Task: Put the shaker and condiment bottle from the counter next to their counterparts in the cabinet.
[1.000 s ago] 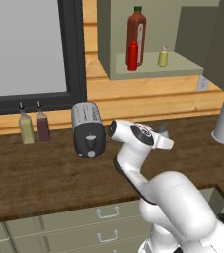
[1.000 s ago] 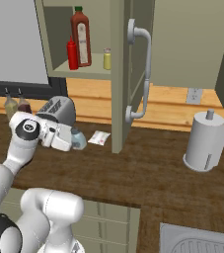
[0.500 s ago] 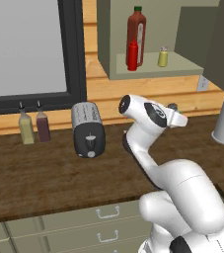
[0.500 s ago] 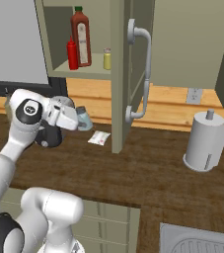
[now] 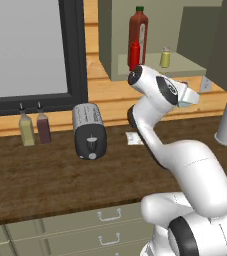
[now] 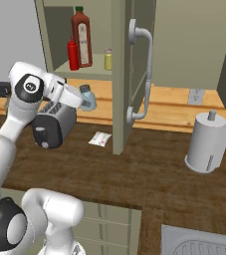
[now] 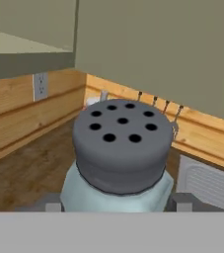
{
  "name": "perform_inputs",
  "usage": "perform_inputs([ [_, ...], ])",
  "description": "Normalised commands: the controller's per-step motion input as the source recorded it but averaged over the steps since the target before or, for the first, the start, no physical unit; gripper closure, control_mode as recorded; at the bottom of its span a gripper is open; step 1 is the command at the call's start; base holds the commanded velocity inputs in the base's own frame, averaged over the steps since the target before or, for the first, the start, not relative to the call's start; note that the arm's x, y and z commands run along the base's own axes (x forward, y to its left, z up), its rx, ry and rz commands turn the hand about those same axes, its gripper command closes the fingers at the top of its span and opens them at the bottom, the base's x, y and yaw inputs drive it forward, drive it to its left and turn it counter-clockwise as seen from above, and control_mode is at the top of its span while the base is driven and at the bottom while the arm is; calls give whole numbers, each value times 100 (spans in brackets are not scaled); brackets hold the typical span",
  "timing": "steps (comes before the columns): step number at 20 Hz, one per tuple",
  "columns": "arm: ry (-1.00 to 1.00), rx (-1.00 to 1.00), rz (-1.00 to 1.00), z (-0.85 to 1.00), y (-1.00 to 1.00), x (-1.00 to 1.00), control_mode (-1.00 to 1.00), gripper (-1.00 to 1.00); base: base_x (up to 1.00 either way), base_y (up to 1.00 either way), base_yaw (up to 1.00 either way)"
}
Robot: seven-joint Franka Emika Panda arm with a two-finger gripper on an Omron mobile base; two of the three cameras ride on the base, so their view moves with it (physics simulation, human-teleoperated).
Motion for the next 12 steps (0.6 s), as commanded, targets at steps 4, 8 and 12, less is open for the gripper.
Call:
perform_inputs([
  [4,-7,12,0,44,0,13,-100,100,0,0,0],
  [8,-1,6,0,3,-28,7,-100,100,0,0,0],
  [12,0,4,-1,-1,-12,0,-100,100,0,0,0],
])
